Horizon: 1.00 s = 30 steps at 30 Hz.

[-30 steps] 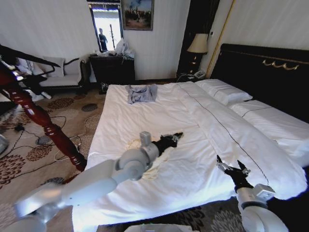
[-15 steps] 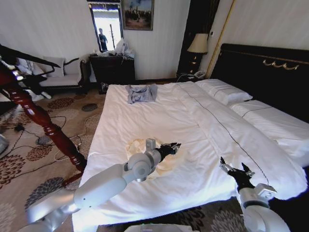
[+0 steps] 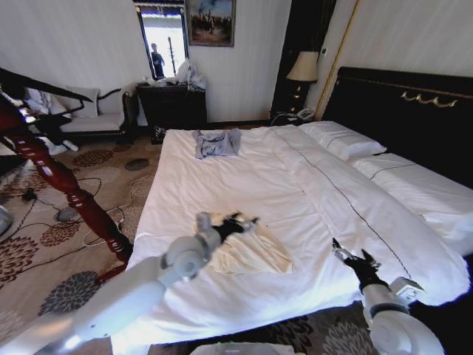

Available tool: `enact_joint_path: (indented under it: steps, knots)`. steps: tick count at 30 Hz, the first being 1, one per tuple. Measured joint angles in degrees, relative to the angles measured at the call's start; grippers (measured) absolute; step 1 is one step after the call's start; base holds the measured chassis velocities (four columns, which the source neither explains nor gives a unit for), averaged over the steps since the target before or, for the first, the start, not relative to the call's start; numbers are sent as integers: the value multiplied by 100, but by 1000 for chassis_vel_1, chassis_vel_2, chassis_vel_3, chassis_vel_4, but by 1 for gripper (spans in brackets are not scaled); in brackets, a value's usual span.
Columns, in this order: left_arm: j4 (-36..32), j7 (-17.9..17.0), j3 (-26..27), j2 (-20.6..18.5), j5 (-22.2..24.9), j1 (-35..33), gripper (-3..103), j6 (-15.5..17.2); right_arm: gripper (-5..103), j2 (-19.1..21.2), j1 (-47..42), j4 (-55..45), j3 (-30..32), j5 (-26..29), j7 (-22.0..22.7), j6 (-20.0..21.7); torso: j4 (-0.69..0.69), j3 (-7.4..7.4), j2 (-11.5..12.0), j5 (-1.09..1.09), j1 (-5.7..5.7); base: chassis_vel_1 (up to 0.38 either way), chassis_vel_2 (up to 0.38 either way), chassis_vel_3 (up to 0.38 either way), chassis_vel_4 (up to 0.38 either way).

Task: Pick up the clothes from the bed and hang them on the clothes hanger.

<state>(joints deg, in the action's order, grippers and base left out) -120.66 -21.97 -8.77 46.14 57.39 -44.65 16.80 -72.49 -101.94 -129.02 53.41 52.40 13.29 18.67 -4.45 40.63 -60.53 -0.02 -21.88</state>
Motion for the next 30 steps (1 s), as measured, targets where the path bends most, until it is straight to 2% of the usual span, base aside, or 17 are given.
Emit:
enact_joint_path:
  steps: [1, 3, 4, 5, 6, 7, 8, 9, 10, 12, 14, 19, 25, 30]
  knots:
    - [-2, 62, 323, -101, -261, -325, 97, -48, 100, 7, -27, -12, -33, 157, 25, 84, 1, 0, 0, 0, 1, 0, 0, 0, 0]
    - [1, 302, 1199, -240, -1063, -1472, 100, -243, 100, 50, -116, -37, -86, 804, 92, 371, 0, 0, 0, 0, 1, 0, 0, 0, 0]
    - [1, 302, 1199, -240, -1063, -1472, 100, -243, 100, 50, -116, -37, -86, 804, 92, 371, 0, 0, 0, 0, 1, 0, 0, 0, 0]
    - [8, 359, 1394, -234, -1264, -1752, 100, -300, 100, 58, -129, -41, -86, 957, 107, 418, 0, -1, 0, -2, 1, 0, 0, 0, 0]
    - [17, 486, 1742, -187, -1599, -2235, 100, -401, 100, 73, -158, -49, -84, 1313, 147, 519, 0, -1, 0, 0, 1, 0, 0, 0, 0]
    - [17, 708, 2341, -45, -2121, -3065, 100, -591, 100, 91, -211, -55, -73, 1796, 198, 650, -1, -1, -1, 2, 1, 0, 0, 0, 0]
    - [20, 844, 2626, 78, -2424, -3550, 100, -697, 100, 95, -256, -55, -70, 2060, 222, 734, 4, 0, 0, 0, 1, 0, 0, 0, 0]
    - [19, 962, 2811, 188, -2648, -3872, 100, -792, 100, 95, -278, -52, -70, 2220, 235, 784, 4, -1, -1, 0, 1, 0, 0, 0, 0]
    - [19, 962, 2811, 188, -2648, -3872, 100, -792, 100, 95, -278, -52, -70, 2220, 235, 784, 4, -1, -1, 0, 1, 0, 0, 0, 0]
    - [-21, 1158, 3279, 550, -3130, -4588, 100, -1087, 100, 37, -318, -25, -95, 2684, 301, 966, 1, -1, -1, 2, 3, 0, 0, 0, 0]
    - [-127, 1237, 3533, 869, -3320, -4981, 100, -1223, 100, -41, -295, 21, -142, 2978, 350, 1120, -2, -1, -1, 0, 2, 0, 0, 0, 0]
    - [-377, 1301, 3853, 1227, -3444, -5447, 100, -1313, 100, -179, -87, 238, -268, 3456, 482, 1398, 1, -1, -1, 3, 2, 0, 0, 0, 0]
    - [-500, 1284, 4049, 1200, -3345, -5526, 100, -1315, 100, -274, 108, 521, -302, 3916, 669, 1679, -1, 0, -1, 2, 1, 0, 0, 0, 0]
    - [-565, 1224, 4047, 1164, -3338, -5518, 100, -1290, 100, -305, 257, 769, -395, 3924, 650, 1764, -1, 0, -1, 3, 1, 0, 0, 0, 0]
